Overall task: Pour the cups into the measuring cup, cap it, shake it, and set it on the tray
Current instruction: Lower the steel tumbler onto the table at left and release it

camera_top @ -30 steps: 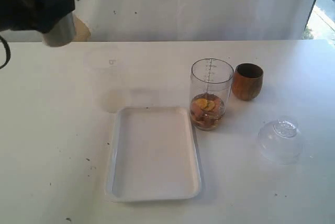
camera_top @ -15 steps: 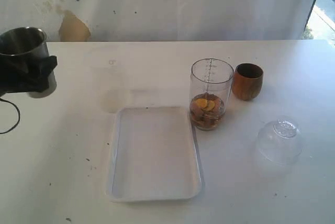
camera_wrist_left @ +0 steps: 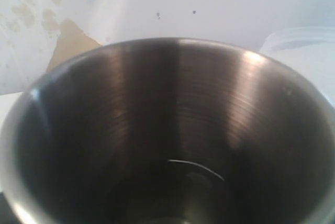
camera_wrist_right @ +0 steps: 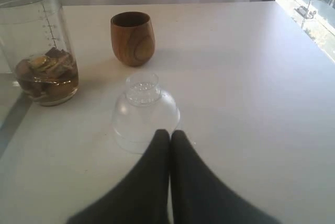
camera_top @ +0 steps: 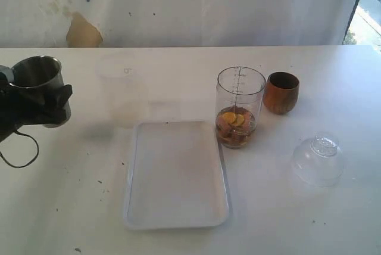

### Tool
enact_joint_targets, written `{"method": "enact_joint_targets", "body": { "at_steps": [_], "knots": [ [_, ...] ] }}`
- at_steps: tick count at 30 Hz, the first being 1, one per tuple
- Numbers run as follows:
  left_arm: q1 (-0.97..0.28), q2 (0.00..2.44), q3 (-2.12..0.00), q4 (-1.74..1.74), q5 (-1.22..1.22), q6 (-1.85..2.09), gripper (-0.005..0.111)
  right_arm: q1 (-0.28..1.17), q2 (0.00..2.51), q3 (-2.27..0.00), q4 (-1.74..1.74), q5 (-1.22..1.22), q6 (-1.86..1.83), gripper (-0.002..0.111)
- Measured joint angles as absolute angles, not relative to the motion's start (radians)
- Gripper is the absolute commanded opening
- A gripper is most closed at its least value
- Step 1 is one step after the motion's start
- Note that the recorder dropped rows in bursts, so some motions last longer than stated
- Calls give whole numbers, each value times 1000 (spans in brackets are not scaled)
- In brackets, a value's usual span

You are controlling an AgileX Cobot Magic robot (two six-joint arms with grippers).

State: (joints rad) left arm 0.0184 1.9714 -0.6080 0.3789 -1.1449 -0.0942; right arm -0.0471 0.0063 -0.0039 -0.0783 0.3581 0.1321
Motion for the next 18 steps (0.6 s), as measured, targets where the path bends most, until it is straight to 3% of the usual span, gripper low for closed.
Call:
{"method": "enact_joint_targets", "body": {
  "at_steps": [11, 14, 18],
  "knots": [
    [18, 2065, -668, 379, -1141, -99, 2, -47, 6, -4, -78, 358, 132, 0],
    [18, 2078, -668, 379, -1154, -100, 14, -47, 6, -4, -78, 358, 132, 0],
    [18, 2079, -668, 379, -1168, -103, 47, -47, 6, -4, -78, 358, 132, 0]
  ]
}}
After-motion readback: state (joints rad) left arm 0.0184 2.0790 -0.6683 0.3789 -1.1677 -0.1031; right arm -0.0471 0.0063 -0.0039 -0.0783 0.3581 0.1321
